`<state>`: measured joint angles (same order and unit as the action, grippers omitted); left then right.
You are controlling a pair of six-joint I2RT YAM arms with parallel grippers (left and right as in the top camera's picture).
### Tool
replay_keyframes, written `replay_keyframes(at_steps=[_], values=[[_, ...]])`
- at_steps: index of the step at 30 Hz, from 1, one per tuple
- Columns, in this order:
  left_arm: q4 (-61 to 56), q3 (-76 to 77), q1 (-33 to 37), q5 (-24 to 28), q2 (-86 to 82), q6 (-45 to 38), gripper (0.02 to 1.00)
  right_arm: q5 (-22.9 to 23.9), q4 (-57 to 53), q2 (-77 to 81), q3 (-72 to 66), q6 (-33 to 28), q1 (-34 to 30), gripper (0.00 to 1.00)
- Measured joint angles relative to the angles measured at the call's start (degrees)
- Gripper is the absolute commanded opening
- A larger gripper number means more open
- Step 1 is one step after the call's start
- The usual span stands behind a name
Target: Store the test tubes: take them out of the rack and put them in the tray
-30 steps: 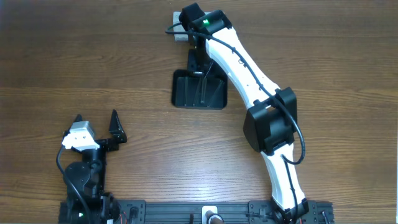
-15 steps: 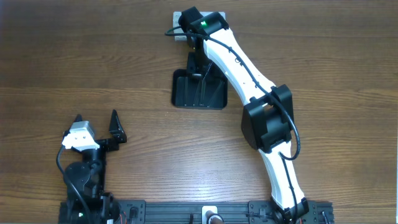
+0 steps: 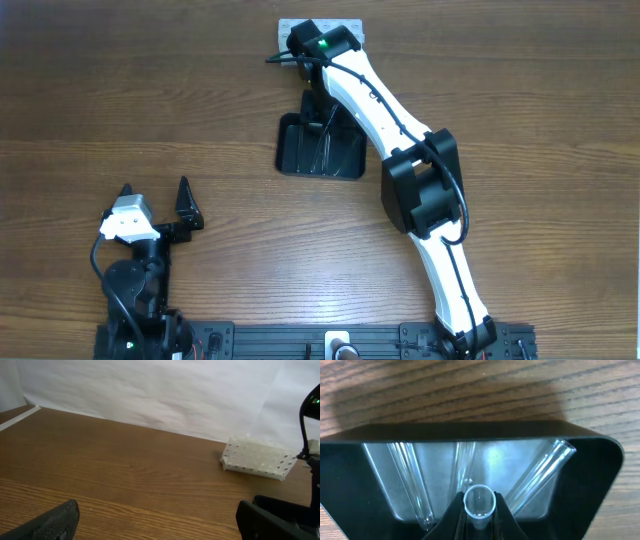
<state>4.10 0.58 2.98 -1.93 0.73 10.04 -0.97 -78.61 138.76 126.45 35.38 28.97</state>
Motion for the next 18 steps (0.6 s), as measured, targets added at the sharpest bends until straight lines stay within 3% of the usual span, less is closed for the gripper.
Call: replay_keyframes(at_steps=[18], values=[[0.0,0.0,0.0,0.0,0.0,0.0,0.998,1.07,1.29,2.1,0.0,0.39,-1.05,0.389]])
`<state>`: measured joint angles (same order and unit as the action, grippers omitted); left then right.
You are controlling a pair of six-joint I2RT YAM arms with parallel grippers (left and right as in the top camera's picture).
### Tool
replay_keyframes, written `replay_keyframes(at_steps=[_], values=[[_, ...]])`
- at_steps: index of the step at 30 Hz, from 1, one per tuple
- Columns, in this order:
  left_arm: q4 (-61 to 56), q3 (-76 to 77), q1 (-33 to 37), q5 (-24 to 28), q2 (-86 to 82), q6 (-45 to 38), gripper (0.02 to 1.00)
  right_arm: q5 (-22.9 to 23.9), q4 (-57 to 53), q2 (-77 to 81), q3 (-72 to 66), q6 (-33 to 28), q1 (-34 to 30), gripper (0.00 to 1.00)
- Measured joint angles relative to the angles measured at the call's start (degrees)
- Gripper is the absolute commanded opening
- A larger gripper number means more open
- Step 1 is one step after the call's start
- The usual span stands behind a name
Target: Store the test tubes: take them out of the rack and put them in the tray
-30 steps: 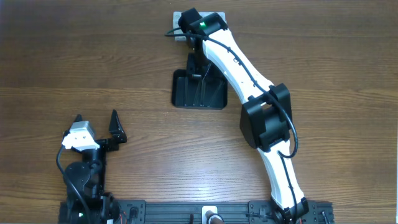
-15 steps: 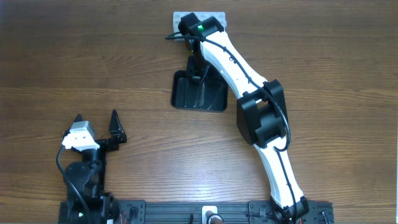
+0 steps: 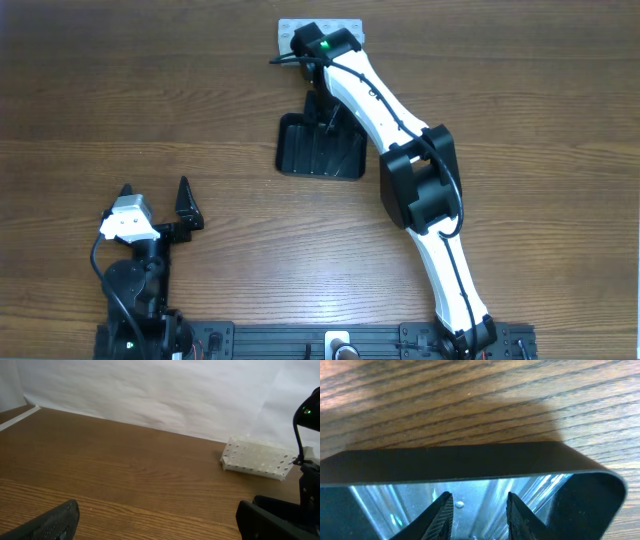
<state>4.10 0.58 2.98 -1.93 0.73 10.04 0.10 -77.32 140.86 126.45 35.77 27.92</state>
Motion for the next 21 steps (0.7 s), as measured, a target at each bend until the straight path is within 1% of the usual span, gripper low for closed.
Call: replay_keyframes(at_steps=[5,9,10,12,14,15,17,18,21], values=[[0.0,0.0,0.0,0.0,0.0,0.0,0.996,-0.55,-0.04,-0.02,0.0,-0.04,-0.22,0.457],[0.0,0.0,0.0,0.0,0.0,0.0,0.998,-1.75,-1.33,-1.38,0.0,-0.37,-0.31,0.546],[0.0,0.0,0.0,0.0,0.0,0.0,0.998,-1.84,-1.84,-2.21,0.0,-0.76,-0.31,0.555],[0.0,0.0,0.0,0.0,0.0,0.0,0.998,-2.01,-2.43,-4.68,-0.02,-2.21,-0.42,0.638],[0.0,0.0,0.0,0.0,0.0,-0.02,0.998,-1.73,-3.19,-8.46,-0.02,-5.16,-0.61,0.735],[0.0,0.0,0.0,0.0,0.0,0.0,0.998,-1.29,-3.89,-10.75,0.0,-6.86,-0.76,0.805],[0.0,0.0,0.0,0.0,0.0,0.0,0.996,0.46,-5.68,-15.02,0.09,-9.81,-1.14,0.901],[-0.02,0.0,0.0,0.0,0.0,0.0,0.996,1.66,-6.82,-17.31,0.11,-11.08,-1.38,0.991],[0.0,0.0,0.0,0.0,0.0,-0.02,0.998,5.68,-10.58,-23.17,0.22,-15.39,-2.19,0.991]])
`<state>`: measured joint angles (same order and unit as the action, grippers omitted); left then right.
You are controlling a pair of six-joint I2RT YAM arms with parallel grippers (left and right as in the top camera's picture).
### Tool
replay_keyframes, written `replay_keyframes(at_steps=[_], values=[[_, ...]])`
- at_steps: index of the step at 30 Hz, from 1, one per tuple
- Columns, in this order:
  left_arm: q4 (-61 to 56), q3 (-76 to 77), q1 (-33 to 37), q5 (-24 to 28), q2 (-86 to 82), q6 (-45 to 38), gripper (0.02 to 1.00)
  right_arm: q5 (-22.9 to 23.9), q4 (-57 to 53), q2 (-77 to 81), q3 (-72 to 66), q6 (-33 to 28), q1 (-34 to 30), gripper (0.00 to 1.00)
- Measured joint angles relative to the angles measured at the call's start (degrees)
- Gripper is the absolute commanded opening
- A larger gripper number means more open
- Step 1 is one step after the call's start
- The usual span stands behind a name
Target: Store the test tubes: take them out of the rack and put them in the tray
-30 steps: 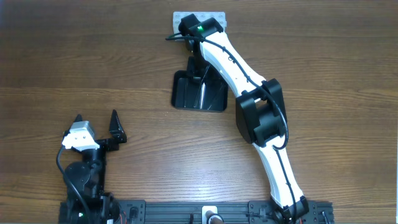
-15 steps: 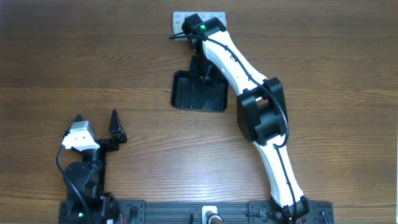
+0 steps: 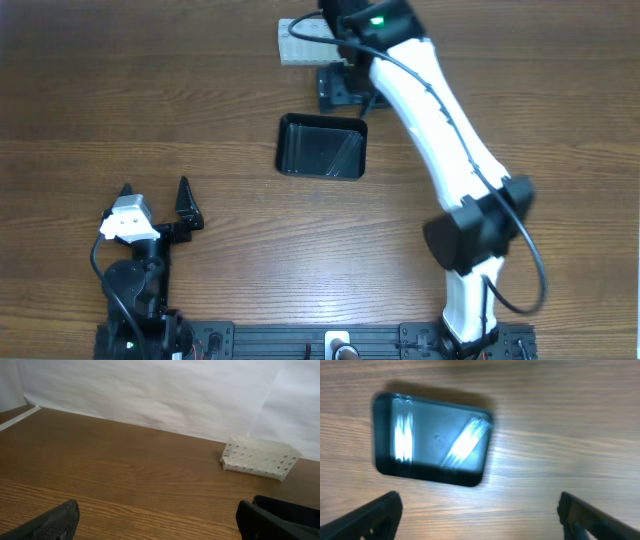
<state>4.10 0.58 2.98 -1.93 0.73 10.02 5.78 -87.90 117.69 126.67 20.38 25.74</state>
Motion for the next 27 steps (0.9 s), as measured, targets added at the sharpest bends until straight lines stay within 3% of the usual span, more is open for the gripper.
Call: replay_keyframes(at_steps=[7,12,16,20,24,27], values=[[0.0,0.0,0.0,0.0,0.0,0.02,0.998,6.91,-8.35,-13.53,-3.26,-4.76,-2.51,0.993],[0.0,0.0,0.0,0.0,-0.04,0.0,0.998,9.57,-7.85,-31.26,-19.63,-5.68,-5.55,0.991],[-0.02,0.0,0.0,0.0,-0.11,0.02,0.998,10.1,3.37,-50.12,-40.11,-5.88,-10.73,0.993],[0.0,0.0,0.0,0.0,-0.11,0.0,0.998,10.49,25.4,-67.04,-58.66,-7.45,-14.19,0.991],[-0.02,0.0,0.0,0.0,-0.11,0.0,0.996,11.32,52.94,-77.72,-75.54,-14.75,-17.03,0.991],[-0.02,0.0,0.0,0.0,-0.11,0.0,0.996,11.58,62.25,-81.77,-84.41,-17.59,-18.62,0.991]])
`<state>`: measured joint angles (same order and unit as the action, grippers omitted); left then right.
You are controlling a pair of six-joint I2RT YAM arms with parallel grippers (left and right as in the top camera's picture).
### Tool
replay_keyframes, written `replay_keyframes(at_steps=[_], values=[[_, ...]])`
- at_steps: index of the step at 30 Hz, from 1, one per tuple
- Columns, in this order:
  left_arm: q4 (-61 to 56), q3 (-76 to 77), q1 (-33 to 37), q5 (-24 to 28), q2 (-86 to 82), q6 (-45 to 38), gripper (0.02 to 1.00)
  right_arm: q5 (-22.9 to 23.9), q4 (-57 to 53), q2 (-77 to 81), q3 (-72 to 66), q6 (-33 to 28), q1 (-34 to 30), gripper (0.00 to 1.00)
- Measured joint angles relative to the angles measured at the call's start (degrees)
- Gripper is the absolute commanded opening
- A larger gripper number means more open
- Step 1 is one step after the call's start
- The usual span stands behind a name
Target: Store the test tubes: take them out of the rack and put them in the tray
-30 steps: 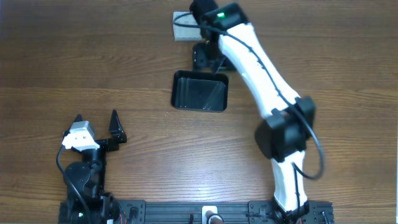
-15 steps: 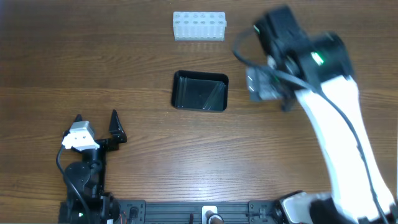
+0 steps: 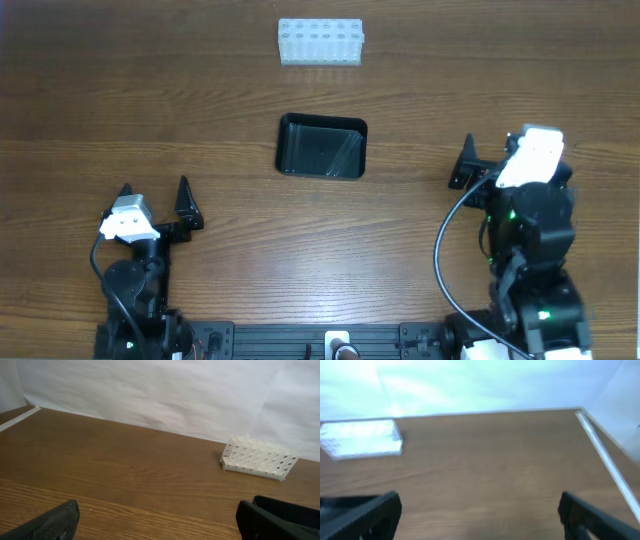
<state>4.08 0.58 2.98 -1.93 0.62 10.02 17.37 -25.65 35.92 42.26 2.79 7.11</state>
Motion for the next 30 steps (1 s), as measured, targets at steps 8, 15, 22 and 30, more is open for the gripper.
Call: replay_keyframes(at_steps=[8,15,22,30], values=[[0.0,0.0,0.0,0.0,0.0,0.0,0.998,0.15,18.88,-8.87,-15.82,-2.91,-0.39,0.991],[0.02,0.0,0.0,0.0,0.0,0.02,0.998,0.5,37.97,-14.73,-29.77,-3.26,-0.46,0.991],[0.02,0.0,0.0,0.0,0.0,0.02,0.998,0.59,42.51,-14.84,-39.41,-3.28,-0.5,0.993],[0.0,0.0,0.0,0.0,0.0,0.0,0.998,0.59,27.04,-23.04,-41.64,-3.26,-2.12,0.991]])
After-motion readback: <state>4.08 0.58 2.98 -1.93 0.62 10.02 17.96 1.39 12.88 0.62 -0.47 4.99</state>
